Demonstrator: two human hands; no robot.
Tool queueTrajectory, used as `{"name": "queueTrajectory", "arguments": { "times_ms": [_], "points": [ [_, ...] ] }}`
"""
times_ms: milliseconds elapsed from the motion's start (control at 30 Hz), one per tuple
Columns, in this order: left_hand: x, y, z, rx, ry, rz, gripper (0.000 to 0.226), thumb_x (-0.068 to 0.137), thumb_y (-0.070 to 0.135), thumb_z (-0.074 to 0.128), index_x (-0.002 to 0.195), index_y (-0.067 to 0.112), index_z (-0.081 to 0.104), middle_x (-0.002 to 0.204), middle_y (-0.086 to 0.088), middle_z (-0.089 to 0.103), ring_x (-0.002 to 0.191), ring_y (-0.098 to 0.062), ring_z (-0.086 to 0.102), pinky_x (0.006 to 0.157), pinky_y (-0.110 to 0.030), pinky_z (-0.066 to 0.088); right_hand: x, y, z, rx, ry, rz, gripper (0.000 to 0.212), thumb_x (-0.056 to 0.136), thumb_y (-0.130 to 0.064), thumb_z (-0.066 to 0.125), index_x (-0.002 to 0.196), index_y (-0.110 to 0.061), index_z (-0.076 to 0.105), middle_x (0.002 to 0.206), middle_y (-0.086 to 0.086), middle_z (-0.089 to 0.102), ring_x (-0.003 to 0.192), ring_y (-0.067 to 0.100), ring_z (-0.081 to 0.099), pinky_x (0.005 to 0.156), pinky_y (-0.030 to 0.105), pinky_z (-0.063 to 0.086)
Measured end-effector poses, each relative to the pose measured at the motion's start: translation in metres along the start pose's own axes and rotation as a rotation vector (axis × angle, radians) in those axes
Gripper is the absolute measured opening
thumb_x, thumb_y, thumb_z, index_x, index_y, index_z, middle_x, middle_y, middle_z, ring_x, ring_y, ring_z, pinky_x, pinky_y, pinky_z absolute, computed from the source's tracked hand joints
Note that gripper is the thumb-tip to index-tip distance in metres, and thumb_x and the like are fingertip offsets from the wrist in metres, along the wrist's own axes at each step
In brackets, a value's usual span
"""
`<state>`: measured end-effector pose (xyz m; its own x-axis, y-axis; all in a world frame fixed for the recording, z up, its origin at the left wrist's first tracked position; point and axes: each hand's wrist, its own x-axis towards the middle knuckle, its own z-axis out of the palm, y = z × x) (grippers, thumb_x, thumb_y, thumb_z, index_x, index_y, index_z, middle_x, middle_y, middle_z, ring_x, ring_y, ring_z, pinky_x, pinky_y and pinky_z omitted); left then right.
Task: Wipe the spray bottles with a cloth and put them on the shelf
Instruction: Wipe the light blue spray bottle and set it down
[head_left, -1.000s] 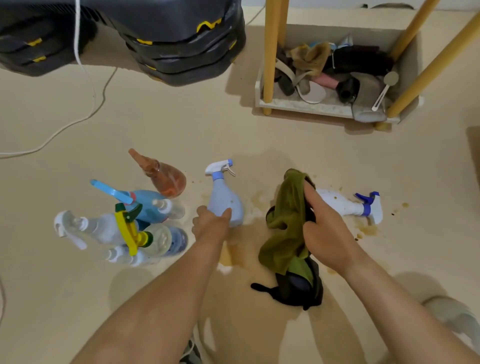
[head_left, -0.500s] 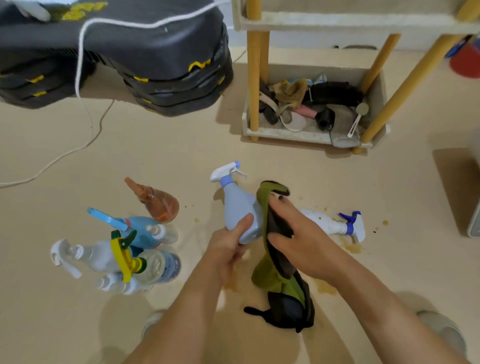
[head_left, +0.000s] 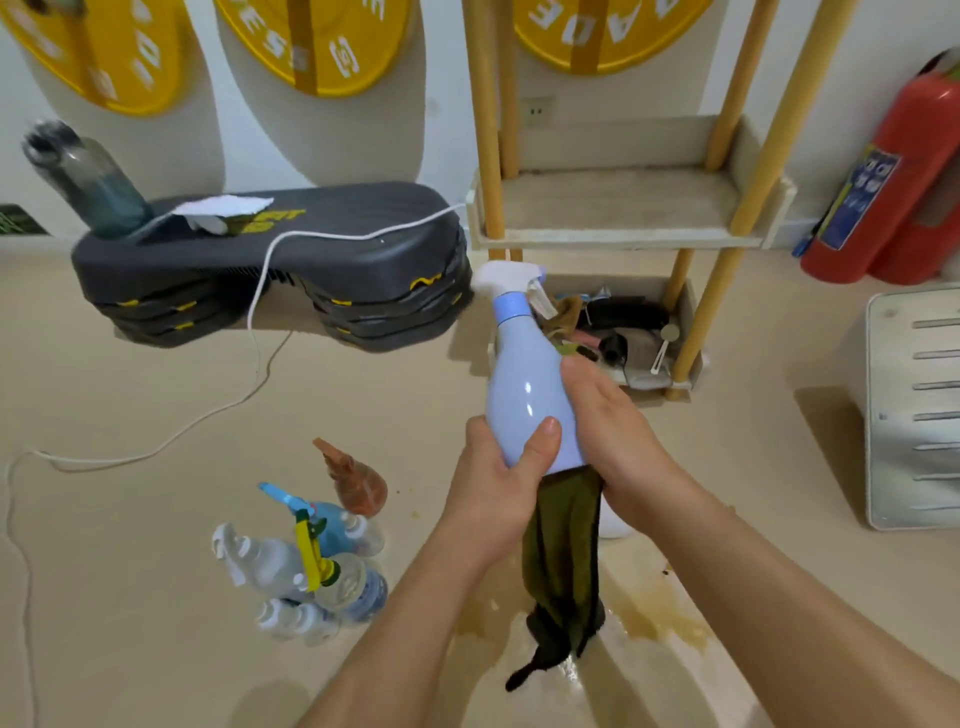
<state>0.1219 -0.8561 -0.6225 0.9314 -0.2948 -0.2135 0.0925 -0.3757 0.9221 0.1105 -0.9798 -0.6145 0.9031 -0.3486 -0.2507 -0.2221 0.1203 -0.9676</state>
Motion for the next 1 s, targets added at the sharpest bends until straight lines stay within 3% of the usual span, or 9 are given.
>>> {"name": "queueTrajectory", "arguments": {
  "times_ms": [200,267,400,467,533,600,700,867,1000],
  "points": [
    [-0.022,0.045,-0.003,0.208,0.110,0.202,0.052,0.088,0.061,0.055,0.111,0.017,0.040,0.111,0.002,0.055,0.102,-0.020,0.056,0.075,-0.033,0.046,-0.028,-0.035,0.007,-0.214,0.276,-0.182,0.055,0.100,-0.054,0.022,0.119,-0.017,0.057,0.117,0.007,0.064,0.112,0.029,0.060,0.099,0.051,0.047],
    [-0.026,0.054,-0.004,0.388,0.204,0.284,0.043,0.093,0.050,0.055,0.112,0.016,0.038,0.111,0.000,0.050,0.105,-0.025,0.053,0.080,-0.039,0.046,-0.040,-0.047,0.011,-0.176,0.196,-0.216,0.055,0.099,-0.057,0.032,0.134,-0.017,0.044,0.131,0.011,0.056,0.121,0.029,0.055,0.103,0.051,0.044],
    [-0.030,0.064,-0.008,0.707,0.319,0.518,0.041,0.091,0.041,0.050,0.121,0.015,0.041,0.110,0.000,0.041,0.109,-0.023,0.044,0.079,-0.031,0.036,-0.064,-0.058,0.015,-0.091,0.022,-0.076,0.122,0.076,-0.065,0.071,0.157,-0.022,-0.009,0.157,0.001,0.030,0.140,0.020,0.041,0.114,0.042,0.037],
    [-0.040,0.063,-0.003,0.795,0.279,0.624,0.046,0.091,0.033,0.050,0.130,0.010,0.041,0.112,-0.004,0.043,0.105,-0.027,0.044,0.079,-0.034,0.038,-0.063,-0.060,0.006,0.102,0.055,-0.015,0.118,0.068,-0.051,0.084,0.156,-0.021,0.012,0.140,0.001,0.052,0.118,0.019,0.061,0.101,0.041,0.051],
    [-0.049,0.058,0.001,0.863,0.190,0.728,0.063,0.089,0.031,0.047,0.146,0.007,0.033,0.126,-0.007,0.044,0.110,-0.028,0.045,0.089,-0.038,0.045,-0.052,-0.067,-0.010,0.276,0.100,0.009,0.081,0.072,-0.033,0.085,0.139,-0.013,0.044,0.118,0.008,0.069,0.097,0.023,0.072,0.086,0.040,0.059],
    [-0.046,0.064,-0.011,0.628,0.036,0.719,0.067,0.085,0.025,0.050,0.149,0.016,0.034,0.133,-0.001,0.043,0.120,-0.020,0.045,0.100,-0.035,0.042,-0.043,-0.076,-0.025,0.311,0.049,0.037,0.052,0.080,-0.021,0.076,0.127,-0.010,0.058,0.113,0.016,0.072,0.097,0.030,0.072,0.081,0.040,0.059],
    [-0.019,0.079,-0.041,0.186,0.124,0.589,0.054,0.084,0.027,0.057,0.137,0.031,0.050,0.132,0.009,0.052,0.122,-0.007,0.050,0.100,-0.026,0.040,-0.043,-0.088,-0.043,0.445,-0.205,0.071,0.055,0.069,-0.019,0.077,0.122,-0.009,0.065,0.116,0.018,0.072,0.097,0.030,0.071,0.080,0.041,0.059],
    [0.004,0.081,-0.060,-0.407,-0.303,-0.115,0.048,0.094,0.059,0.043,0.114,0.026,0.071,0.110,0.001,0.071,0.104,-0.017,0.062,0.092,-0.035,0.043,-0.047,-0.096,-0.054,0.528,-0.556,0.056,0.072,0.036,-0.030,0.096,0.104,-0.015,0.078,0.111,0.014,0.072,0.098,0.030,0.072,0.074,0.040,0.061],
    [0.004,0.081,-0.050,-0.531,-0.253,-0.009,0.033,0.098,0.035,0.053,0.105,0.009,0.072,0.103,-0.008,0.074,0.096,-0.025,0.068,0.080,-0.034,0.054,-0.043,-0.095,-0.054,0.431,-0.676,0.055,0.072,0.039,-0.034,0.096,0.106,-0.016,0.077,0.110,0.016,0.071,0.099,0.032,0.070,0.072,0.040,0.060]
  ]
}}
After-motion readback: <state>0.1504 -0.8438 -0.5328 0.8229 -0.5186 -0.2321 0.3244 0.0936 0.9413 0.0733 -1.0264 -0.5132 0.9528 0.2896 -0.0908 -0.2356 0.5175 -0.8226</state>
